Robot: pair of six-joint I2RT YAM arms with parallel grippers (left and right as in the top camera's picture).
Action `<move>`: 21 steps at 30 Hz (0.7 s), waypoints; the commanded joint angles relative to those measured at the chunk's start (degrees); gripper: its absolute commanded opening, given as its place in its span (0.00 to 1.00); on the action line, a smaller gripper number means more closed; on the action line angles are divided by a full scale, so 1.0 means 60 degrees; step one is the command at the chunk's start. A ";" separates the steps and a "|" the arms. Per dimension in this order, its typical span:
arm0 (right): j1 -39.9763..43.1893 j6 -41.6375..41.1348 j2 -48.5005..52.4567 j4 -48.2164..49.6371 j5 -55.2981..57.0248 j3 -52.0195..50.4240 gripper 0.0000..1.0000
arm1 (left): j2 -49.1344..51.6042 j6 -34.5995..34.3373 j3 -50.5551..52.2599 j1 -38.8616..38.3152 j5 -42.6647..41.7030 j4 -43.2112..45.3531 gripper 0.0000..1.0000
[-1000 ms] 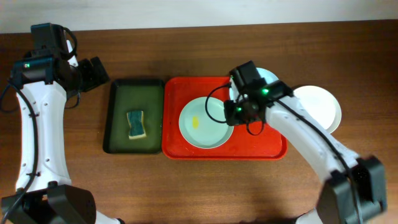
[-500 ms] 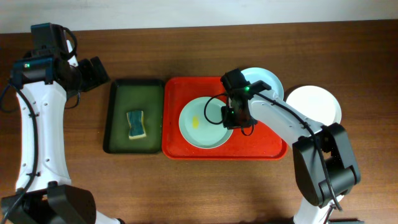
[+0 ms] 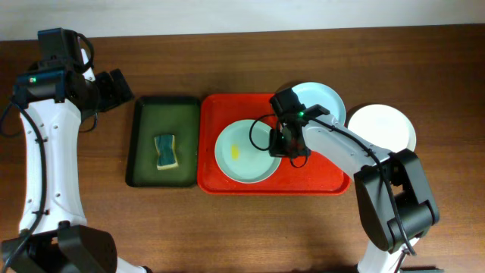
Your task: Clean dirty plates on tray and stack at the side
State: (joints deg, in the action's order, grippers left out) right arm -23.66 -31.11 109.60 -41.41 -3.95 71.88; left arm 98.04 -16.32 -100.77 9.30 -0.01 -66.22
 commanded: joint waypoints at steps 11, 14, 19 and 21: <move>0.0011 -0.2415 0.0062 0.0182 -0.0299 -0.0033 0.04 | 0.0022 -0.0098 -0.0080 -0.0022 -0.0040 0.0018 0.99; 0.0011 -0.1705 0.0062 0.0189 -0.0299 -0.0033 0.29 | 0.0022 -0.0098 -0.0080 -0.0022 -0.0040 0.0018 1.00; 0.0404 0.0051 -0.0066 -0.0688 -0.0342 0.0667 0.37 | 0.0022 -0.0098 -0.0080 -0.0022 -0.0040 0.0018 0.99; 0.0885 0.0226 -0.0368 -0.2324 -0.0346 0.1883 0.49 | 0.0022 -0.0098 -0.0080 -0.0022 -0.0040 0.0018 0.99</move>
State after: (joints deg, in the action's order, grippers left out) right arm -21.69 -33.78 109.69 -49.56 -6.11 75.46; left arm 98.04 -16.32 -100.77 9.30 -0.03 -66.30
